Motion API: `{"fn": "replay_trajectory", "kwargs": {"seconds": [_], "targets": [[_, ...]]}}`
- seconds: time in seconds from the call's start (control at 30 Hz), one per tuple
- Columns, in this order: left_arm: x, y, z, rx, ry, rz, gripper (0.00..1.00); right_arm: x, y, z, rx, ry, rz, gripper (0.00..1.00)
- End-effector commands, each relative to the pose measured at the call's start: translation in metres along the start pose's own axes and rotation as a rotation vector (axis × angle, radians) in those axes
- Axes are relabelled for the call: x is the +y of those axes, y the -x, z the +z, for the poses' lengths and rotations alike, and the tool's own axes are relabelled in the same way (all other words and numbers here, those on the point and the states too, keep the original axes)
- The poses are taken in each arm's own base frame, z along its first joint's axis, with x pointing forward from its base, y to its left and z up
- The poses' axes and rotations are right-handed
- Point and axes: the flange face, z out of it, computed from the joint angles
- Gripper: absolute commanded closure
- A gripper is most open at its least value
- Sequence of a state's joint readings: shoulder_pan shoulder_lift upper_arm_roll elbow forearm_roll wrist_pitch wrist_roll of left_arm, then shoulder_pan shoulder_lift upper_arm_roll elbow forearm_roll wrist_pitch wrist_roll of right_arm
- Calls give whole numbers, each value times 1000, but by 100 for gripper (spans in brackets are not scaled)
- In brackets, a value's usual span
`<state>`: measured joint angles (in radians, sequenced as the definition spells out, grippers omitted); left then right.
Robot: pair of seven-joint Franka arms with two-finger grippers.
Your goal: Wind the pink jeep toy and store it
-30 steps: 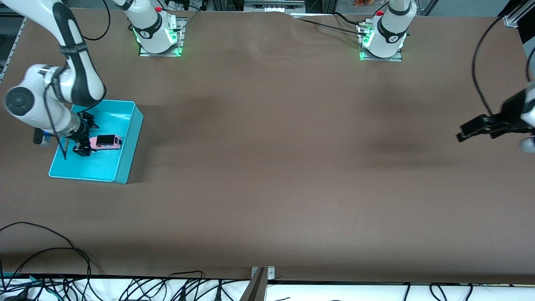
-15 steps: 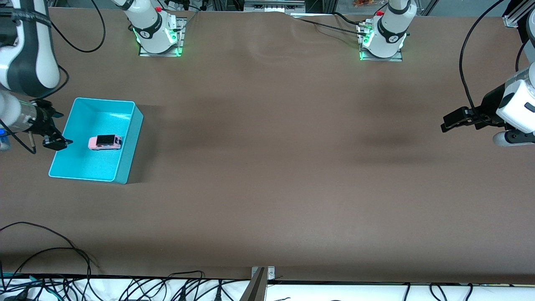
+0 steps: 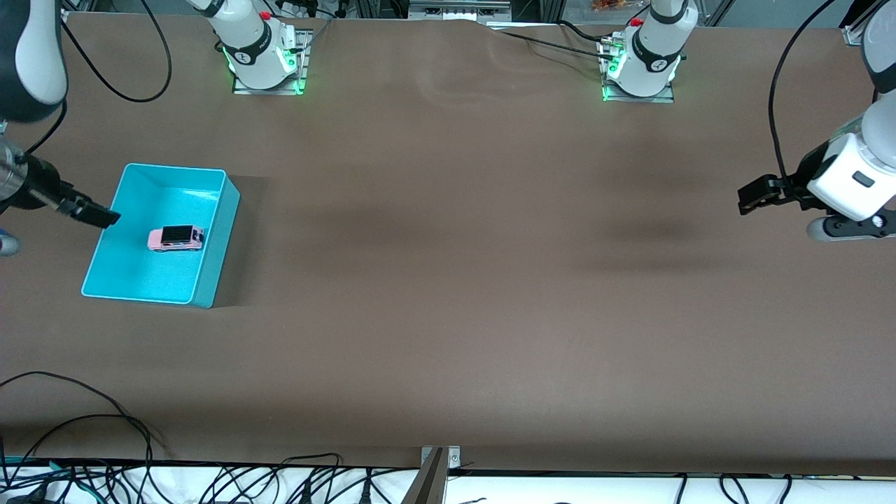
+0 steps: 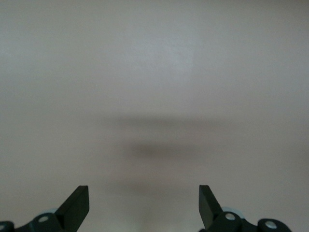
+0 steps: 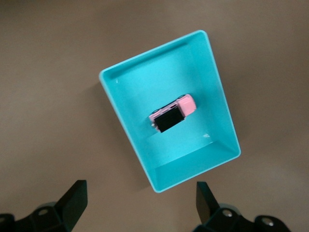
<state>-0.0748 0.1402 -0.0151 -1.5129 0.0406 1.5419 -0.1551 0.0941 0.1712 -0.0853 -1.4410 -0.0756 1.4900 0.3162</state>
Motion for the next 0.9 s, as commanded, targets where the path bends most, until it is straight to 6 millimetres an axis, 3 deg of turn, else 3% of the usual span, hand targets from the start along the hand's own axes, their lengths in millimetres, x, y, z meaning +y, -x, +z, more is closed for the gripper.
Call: {"fn": "replay_trajectory", "kwargs": {"seconds": [0.0, 0.2, 0.37, 0.6, 0.77, 0.87], "targets": [[3, 9, -2, -27, 10, -25, 0, 13, 6, -22, 17, -25, -334, 0], [0, 5, -1, -20, 15, -19, 0, 17, 12, -30, 31, -26, -395, 0], [-12, 2, -3, -10, 21, -39, 0, 22, 32, -40, 13, -32, -401, 0], [-20, -3, -5, 10, 99, -54, 0, 40, 68, -16, 72, -52, -396, 0], [-21, -4, -6, 17, 91, -56, 0, 43, 63, -13, 62, -49, -379, 0], [-21, -4, -4, 15, 84, -58, 0, 35, 64, -18, 70, -44, -393, 0]]}}
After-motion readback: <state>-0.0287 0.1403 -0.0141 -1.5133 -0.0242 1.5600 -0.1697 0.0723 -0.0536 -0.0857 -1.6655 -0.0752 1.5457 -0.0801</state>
